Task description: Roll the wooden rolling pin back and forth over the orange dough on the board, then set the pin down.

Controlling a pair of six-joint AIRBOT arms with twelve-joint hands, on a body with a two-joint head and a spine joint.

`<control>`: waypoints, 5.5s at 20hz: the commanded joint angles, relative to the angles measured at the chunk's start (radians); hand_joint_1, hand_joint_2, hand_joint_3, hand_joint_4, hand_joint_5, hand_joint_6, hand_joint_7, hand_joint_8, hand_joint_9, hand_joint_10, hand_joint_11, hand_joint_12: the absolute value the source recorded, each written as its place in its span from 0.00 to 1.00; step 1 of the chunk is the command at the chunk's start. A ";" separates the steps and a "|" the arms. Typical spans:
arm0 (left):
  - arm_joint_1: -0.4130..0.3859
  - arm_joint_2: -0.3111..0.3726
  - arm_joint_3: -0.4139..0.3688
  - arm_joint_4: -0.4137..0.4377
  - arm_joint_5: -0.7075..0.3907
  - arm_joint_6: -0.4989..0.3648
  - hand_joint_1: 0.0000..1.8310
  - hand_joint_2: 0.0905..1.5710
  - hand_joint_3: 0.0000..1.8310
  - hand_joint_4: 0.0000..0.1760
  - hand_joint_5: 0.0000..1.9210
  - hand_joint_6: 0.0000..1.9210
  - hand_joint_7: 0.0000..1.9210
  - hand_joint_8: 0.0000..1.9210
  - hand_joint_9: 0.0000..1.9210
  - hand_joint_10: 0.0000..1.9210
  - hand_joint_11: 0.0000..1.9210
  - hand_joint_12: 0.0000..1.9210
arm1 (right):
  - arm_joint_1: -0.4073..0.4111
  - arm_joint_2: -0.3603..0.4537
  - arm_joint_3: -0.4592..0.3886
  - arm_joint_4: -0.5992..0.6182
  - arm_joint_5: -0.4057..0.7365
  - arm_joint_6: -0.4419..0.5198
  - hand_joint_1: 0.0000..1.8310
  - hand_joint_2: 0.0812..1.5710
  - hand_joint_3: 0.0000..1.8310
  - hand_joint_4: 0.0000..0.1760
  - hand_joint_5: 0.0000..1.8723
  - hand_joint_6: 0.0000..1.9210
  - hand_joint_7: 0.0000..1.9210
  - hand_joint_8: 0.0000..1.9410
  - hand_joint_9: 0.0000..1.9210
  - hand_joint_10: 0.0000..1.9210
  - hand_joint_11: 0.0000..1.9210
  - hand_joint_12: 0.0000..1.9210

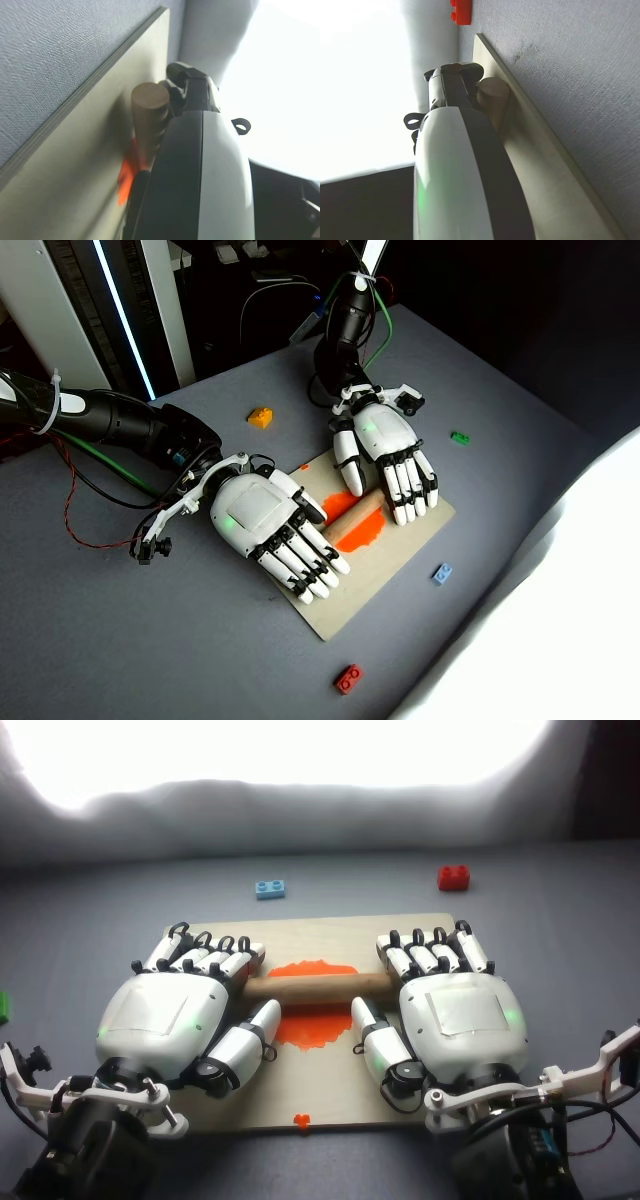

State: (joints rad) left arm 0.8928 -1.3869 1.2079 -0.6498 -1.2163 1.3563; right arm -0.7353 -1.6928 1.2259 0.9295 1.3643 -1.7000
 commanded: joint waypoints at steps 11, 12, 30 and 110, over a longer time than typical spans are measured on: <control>0.018 0.020 -0.031 0.033 -0.040 -0.002 0.00 1.00 0.05 0.00 0.21 0.00 0.25 0.00 0.19 0.00 0.00 0.32 | -0.026 0.003 -0.029 -0.034 0.075 -0.029 0.00 1.00 0.01 0.00 0.19 0.00 0.22 0.00 0.21 0.00 0.00 0.48; 0.019 0.021 -0.033 0.033 -0.040 -0.002 0.00 1.00 0.05 0.00 0.22 0.00 0.25 0.00 0.19 0.00 0.00 0.32 | -0.028 0.004 -0.032 -0.034 0.078 -0.034 0.00 1.00 0.01 0.00 0.19 0.00 0.21 0.00 0.21 0.00 0.00 0.48; 0.030 0.056 -0.075 0.044 -0.027 -0.002 0.00 1.00 0.06 0.00 0.21 0.00 0.25 0.00 0.19 0.00 0.00 0.32 | -0.051 0.008 -0.080 -0.080 0.111 -0.062 0.00 1.00 0.02 0.00 0.20 0.00 0.22 0.00 0.21 0.00 0.00 0.51; 0.183 0.112 -0.236 0.106 -0.178 0.002 0.00 1.00 0.04 0.00 0.23 0.00 0.26 0.00 0.21 0.00 0.00 0.36 | -0.080 0.032 -0.140 -0.134 0.183 -0.128 0.00 1.00 0.00 0.00 0.20 0.00 0.24 0.00 0.24 0.01 0.00 0.51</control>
State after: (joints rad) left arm 1.0683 -1.2751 0.9749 -0.5755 -1.3403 1.3567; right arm -0.8139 -1.6653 1.0859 0.8562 1.4658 -1.8229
